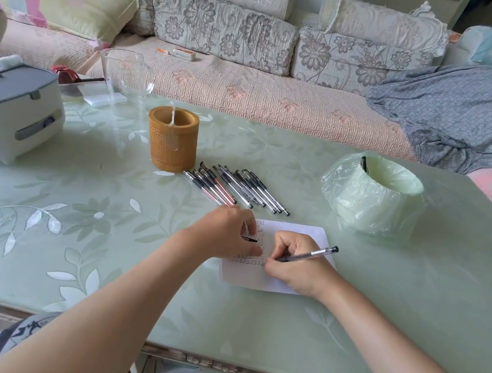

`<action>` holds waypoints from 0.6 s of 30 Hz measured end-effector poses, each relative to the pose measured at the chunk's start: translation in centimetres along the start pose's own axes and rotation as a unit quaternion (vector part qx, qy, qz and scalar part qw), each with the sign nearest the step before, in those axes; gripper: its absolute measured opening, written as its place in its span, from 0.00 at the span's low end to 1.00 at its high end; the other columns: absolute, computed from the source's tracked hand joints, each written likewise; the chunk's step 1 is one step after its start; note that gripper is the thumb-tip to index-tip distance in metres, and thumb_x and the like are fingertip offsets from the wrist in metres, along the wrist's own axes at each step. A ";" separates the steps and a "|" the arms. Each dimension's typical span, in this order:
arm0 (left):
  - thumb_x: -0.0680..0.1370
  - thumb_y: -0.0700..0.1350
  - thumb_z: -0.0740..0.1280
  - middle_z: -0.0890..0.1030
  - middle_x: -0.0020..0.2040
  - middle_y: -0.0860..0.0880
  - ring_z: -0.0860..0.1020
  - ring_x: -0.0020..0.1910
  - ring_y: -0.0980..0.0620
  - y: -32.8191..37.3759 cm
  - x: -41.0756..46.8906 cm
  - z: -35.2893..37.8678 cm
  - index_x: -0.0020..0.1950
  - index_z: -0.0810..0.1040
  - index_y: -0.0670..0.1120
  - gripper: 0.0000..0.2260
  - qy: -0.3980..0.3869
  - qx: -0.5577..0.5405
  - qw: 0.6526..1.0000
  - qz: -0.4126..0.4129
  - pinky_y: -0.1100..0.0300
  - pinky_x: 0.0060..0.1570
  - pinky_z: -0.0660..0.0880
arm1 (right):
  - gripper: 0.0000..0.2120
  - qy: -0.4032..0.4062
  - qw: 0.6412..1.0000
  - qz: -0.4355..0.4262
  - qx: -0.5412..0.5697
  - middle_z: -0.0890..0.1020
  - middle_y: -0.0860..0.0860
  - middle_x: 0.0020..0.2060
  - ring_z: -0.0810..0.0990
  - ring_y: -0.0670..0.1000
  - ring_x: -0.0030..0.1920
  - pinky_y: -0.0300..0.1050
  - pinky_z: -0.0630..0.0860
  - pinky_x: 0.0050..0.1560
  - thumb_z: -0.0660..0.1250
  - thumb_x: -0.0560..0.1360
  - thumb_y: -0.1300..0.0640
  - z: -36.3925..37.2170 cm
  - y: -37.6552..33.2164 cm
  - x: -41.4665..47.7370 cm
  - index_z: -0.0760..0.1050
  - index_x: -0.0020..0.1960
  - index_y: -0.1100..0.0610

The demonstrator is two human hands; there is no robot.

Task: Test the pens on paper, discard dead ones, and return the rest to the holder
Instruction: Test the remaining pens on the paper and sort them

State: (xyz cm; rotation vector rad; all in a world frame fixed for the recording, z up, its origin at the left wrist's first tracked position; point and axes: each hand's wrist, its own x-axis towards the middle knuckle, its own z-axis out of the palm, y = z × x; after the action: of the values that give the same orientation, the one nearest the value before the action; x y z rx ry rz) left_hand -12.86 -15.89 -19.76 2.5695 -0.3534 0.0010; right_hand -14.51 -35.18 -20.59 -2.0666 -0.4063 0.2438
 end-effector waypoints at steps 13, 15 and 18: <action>0.71 0.54 0.74 0.75 0.44 0.55 0.74 0.43 0.56 -0.1 -0.4 -1.3 0.52 0.80 0.53 0.13 -0.046 0.004 0.999 -0.004 0.67 0.39 0.70 | 0.10 0.067 0.969 0.045 0.233 0.73 0.53 0.26 0.67 0.47 0.24 0.36 0.59 0.22 0.66 0.74 0.72 -1.0 -0.6 0.1 0.70 0.40 0.60; 0.72 0.51 0.74 0.78 0.47 0.54 0.76 0.46 0.54 -0.3 -0.5 -1.9 0.54 0.81 0.54 0.11 -0.062 0.016 0.998 -0.003 0.64 0.44 0.74 | 0.08 0.068 0.965 0.044 0.250 0.74 0.53 0.29 0.69 0.48 0.27 0.36 0.62 0.23 0.66 0.75 0.72 -1.0 -0.6 0.3 0.76 0.43 0.60; 0.74 0.47 0.73 0.79 0.45 0.55 0.76 0.41 0.59 -0.5 -0.6 -2.6 0.54 0.82 0.55 0.10 -0.062 0.034 0.998 0.001 0.69 0.38 0.72 | 0.11 0.067 0.968 0.043 0.237 0.79 0.55 0.35 0.73 0.50 0.29 0.38 0.66 0.23 0.63 0.78 0.69 -1.2 -0.6 0.5 0.81 0.50 0.57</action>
State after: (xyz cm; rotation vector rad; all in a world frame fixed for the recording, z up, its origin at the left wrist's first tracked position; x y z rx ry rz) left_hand -13.17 -13.98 -17.82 2.6426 -0.4078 -0.1481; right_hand -13.75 -35.63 -19.46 -1.6185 -0.1541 0.2270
